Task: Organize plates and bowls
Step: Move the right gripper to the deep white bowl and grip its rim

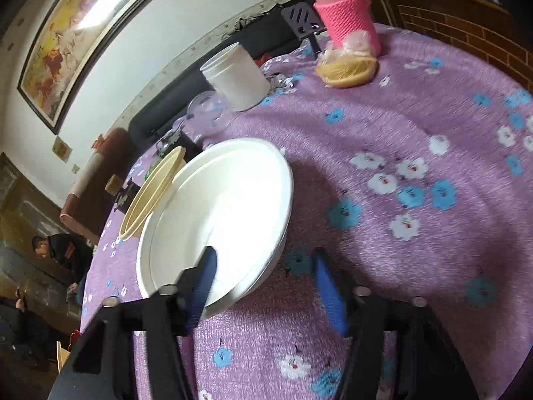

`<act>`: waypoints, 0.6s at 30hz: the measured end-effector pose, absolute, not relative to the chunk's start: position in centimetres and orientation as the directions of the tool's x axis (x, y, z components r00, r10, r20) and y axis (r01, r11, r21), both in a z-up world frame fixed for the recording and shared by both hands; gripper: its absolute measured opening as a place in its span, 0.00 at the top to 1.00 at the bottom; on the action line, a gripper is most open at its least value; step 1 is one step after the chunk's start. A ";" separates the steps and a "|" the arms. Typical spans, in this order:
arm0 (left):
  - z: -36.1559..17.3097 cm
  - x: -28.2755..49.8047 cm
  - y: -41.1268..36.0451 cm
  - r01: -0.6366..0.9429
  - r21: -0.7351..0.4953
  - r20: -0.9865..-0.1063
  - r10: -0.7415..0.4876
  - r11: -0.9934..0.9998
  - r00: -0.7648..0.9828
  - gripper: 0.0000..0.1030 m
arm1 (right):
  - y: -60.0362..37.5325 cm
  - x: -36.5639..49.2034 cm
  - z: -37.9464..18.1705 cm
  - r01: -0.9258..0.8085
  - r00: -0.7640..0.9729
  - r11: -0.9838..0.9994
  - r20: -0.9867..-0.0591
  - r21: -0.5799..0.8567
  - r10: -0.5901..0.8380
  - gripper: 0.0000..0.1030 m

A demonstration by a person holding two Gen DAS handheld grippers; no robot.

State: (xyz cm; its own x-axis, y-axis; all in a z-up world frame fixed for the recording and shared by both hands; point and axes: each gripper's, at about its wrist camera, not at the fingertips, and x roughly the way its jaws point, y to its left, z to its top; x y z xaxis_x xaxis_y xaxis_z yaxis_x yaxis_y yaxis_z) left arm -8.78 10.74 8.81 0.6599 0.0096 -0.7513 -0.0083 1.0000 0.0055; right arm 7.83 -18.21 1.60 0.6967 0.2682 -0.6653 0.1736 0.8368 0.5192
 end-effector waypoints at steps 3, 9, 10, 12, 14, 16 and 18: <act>8.5 -8.4 10.1 0.007 -0.005 -0.763 -0.008 1.000 0.646 0.21 | -18.3 7.8 1.3 0.139 0.673 0.820 -0.661 0.555 0.333 0.87; 8.5 -8.2 9.0 0.040 -0.013 -0.773 -0.035 0.999 0.634 0.21 | -18.3 5.4 2.7 0.071 0.644 0.792 -0.634 0.607 0.428 0.92; 8.6 -8.1 8.9 0.044 -0.015 -0.772 -0.039 0.999 0.635 0.21 | -18.2 4.8 2.9 0.054 0.630 0.785 -0.631 0.617 0.452 0.92; 8.8 -7.8 8.7 0.056 -0.028 -0.773 -0.057 0.998 0.631 0.21 | -17.9 3.9 3.0 0.014 0.594 0.764 -0.620 0.644 0.512 0.92; 8.8 -7.1 8.4 0.071 -0.060 -0.785 -0.091 0.996 0.613 0.21 | -17.5 3.0 2.8 -0.013 0.574 0.757 -0.615 0.653 0.540 0.92; 8.7 -6.3 8.1 0.081 -0.091 -0.796 -0.121 0.993 0.593 0.21 | -17.4 2.7 2.2 -0.008 0.573 0.766 -0.625 0.643 0.530 0.92; 8.7 -5.3 7.6 0.090 -0.115 -0.802 -0.146 0.989 0.580 0.21 | -17.6 2.9 1.7 0.005 0.570 0.768 -0.633 0.641 0.524 0.92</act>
